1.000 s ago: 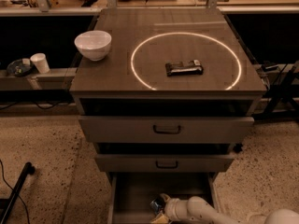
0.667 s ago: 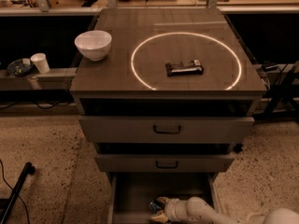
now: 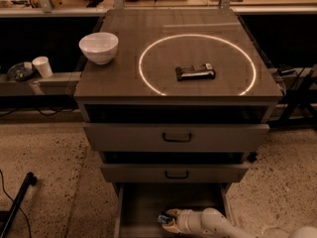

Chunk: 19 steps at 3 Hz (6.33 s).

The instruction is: Pick redbull can from bottom drawer and place on counter

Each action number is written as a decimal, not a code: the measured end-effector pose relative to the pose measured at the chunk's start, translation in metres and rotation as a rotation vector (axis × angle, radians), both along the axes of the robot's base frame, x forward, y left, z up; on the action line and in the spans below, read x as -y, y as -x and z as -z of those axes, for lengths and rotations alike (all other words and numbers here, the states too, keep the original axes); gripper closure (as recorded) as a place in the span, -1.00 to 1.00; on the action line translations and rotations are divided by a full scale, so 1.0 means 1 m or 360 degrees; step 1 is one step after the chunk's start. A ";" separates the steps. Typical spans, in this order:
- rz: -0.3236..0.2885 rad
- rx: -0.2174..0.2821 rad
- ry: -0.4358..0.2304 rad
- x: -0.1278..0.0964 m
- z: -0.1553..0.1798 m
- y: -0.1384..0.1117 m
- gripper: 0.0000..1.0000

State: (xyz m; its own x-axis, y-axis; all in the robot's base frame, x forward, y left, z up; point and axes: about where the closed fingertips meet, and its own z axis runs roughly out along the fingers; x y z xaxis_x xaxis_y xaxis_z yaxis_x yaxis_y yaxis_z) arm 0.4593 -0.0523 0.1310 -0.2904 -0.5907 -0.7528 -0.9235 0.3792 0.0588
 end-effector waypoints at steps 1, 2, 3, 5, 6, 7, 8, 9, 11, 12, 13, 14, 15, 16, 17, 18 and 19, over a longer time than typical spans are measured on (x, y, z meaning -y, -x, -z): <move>-0.0164 0.0080 -0.0042 0.001 -0.043 0.007 1.00; -0.0344 0.0184 -0.0012 0.007 -0.100 0.021 1.00; -0.0517 0.0281 -0.0014 0.013 -0.161 0.044 1.00; -0.0583 0.0357 -0.0004 0.029 -0.226 0.071 1.00; -0.0574 0.0435 0.0007 0.037 -0.243 0.069 1.00; -0.0564 0.0606 0.0022 0.052 -0.290 0.066 1.00; -0.0569 0.0796 0.0090 0.070 -0.385 0.042 1.00; -0.0578 0.0886 0.0232 0.079 -0.473 0.012 1.00; -0.0549 0.0985 0.0469 0.086 -0.596 -0.004 1.00; -0.0539 0.0963 0.0470 0.084 -0.662 -0.021 1.00; -0.0513 0.0965 0.0431 0.085 -0.707 -0.041 1.00; -0.0514 0.0965 0.0431 0.085 -0.707 -0.041 1.00; -0.0488 0.0967 0.0444 0.091 -0.720 -0.060 1.00; -0.0449 0.0926 0.0414 0.101 -0.737 -0.093 1.00; -0.0361 0.0885 0.0322 0.115 -0.755 -0.134 1.00; -0.0237 0.0867 0.0287 0.130 -0.778 -0.180 1.00; -0.0159 0.0845 0.0275 0.135 -0.786 -0.205 1.00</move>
Offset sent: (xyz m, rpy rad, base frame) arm -0.0377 -0.0169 0.1754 -0.0219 -0.2032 0.3561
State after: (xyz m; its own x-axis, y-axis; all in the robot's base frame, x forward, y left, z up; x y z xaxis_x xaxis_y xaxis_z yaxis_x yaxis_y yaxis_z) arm 0.6647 -0.1869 0.9171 0.1653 -0.7235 -0.6702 -0.8414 0.2511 -0.4786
